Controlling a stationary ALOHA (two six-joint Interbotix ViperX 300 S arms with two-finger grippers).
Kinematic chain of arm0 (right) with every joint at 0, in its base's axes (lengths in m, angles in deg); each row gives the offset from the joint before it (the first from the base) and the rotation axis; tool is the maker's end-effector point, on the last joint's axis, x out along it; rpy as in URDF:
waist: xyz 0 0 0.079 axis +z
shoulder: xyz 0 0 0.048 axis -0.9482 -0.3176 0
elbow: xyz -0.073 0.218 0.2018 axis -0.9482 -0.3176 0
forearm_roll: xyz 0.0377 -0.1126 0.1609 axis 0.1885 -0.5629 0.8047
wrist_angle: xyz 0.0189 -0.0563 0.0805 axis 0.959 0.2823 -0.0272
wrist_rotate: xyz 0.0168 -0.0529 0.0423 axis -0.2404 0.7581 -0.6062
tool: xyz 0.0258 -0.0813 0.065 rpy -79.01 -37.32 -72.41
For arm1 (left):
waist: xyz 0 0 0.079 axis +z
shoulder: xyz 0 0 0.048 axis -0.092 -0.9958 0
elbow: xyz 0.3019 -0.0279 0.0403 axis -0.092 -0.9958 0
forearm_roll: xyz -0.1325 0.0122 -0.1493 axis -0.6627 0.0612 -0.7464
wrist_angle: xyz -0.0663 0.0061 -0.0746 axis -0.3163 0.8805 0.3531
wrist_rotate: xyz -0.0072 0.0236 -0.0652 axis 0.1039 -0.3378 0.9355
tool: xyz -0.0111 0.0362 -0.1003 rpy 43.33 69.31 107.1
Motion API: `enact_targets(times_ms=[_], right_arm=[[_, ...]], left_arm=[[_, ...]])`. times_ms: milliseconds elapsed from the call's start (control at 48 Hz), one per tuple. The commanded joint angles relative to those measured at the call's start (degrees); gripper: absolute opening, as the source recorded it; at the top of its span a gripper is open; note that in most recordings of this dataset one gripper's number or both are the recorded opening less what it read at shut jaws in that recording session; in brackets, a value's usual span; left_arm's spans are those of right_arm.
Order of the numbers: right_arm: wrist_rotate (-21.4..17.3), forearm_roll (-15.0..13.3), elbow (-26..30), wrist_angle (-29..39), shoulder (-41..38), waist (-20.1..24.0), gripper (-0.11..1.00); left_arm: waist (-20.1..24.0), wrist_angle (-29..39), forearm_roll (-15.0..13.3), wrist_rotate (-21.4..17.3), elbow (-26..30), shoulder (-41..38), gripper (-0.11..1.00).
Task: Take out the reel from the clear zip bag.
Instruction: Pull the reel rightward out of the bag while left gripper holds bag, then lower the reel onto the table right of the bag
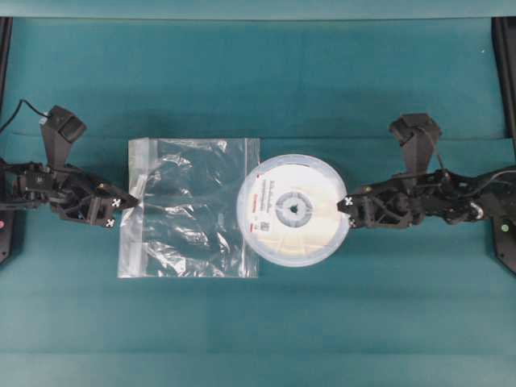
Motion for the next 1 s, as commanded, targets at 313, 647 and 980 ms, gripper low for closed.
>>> enact_targets(times_ms=[313, 647, 980], right_arm=[[-0.62, 1.23, -3.52, -0.18, 4.75, 0.09, 0.02], [-0.53, 1.32, -4.22, 1.14, 5.27, 0.09, 0.02], [-0.62, 1.32, -5.63, 1.14, 6.68, 0.09, 0.02]], left_arm=[[0.09, 0.44, 0.26, -0.18, 0.35, -0.26, 0.01], [0.09, 0.44, 0.26, -0.18, 0.44, -0.26, 0.01], [0.09, 0.44, 0.26, -0.18, 0.44, -0.26, 0.01]])
